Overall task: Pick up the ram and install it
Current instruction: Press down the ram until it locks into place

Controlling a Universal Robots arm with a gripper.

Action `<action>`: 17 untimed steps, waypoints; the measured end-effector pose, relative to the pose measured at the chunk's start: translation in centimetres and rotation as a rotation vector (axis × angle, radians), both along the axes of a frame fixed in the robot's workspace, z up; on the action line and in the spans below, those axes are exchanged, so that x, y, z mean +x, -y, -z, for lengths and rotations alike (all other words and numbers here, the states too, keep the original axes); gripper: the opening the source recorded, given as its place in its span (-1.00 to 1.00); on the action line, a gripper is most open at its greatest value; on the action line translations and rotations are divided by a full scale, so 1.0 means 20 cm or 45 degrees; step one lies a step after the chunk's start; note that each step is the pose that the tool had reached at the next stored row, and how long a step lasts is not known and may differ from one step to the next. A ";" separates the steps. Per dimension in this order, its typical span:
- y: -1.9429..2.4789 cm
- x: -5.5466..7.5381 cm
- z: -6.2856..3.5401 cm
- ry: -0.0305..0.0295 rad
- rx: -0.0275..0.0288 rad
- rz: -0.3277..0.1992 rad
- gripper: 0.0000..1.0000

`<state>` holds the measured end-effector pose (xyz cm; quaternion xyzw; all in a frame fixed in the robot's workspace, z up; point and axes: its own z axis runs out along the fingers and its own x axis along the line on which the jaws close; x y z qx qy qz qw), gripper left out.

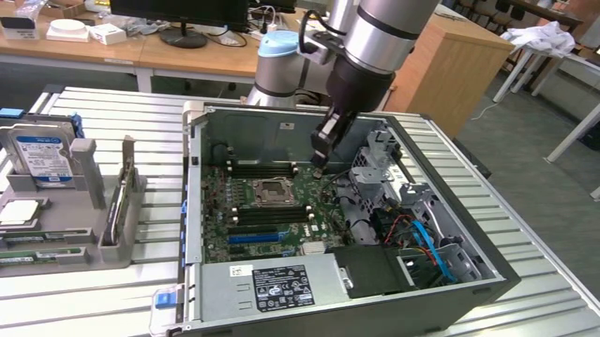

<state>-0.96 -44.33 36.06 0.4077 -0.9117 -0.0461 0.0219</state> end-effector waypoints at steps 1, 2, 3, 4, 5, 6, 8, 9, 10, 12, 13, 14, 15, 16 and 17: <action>0.000 0.00 0.007 -0.0001 0.0001 -0.023 -0.80; 0.000 0.00 0.015 0.0001 0.0002 -0.047 -0.80; 0.000 0.00 0.023 0.0000 0.0002 -0.069 -0.80; 0.000 0.00 0.029 0.0000 0.0000 -0.091 -0.80; 0.000 0.00 0.033 0.0000 0.0000 -0.114 -0.80; 0.002 0.00 0.034 0.0000 0.0000 -0.122 -0.80; 0.002 0.00 0.034 -0.0001 0.0000 -0.122 -0.80; 0.002 0.00 0.034 -0.0001 0.0000 -0.122 -0.80; 0.002 0.00 0.034 -0.0002 -0.0001 -0.117 -0.80; 0.002 0.00 0.035 0.0000 0.0001 -0.076 -0.80; 0.002 0.00 0.034 -0.0001 0.0000 -0.055 -0.80; 0.002 0.00 0.035 0.0000 0.0000 -0.032 -0.80; 0.002 0.00 0.034 -0.0001 0.0000 -0.010 -0.80; 0.002 0.00 0.034 -0.0001 0.0000 0.013 -0.80; 0.002 0.00 0.034 0.0000 0.0000 0.034 -0.80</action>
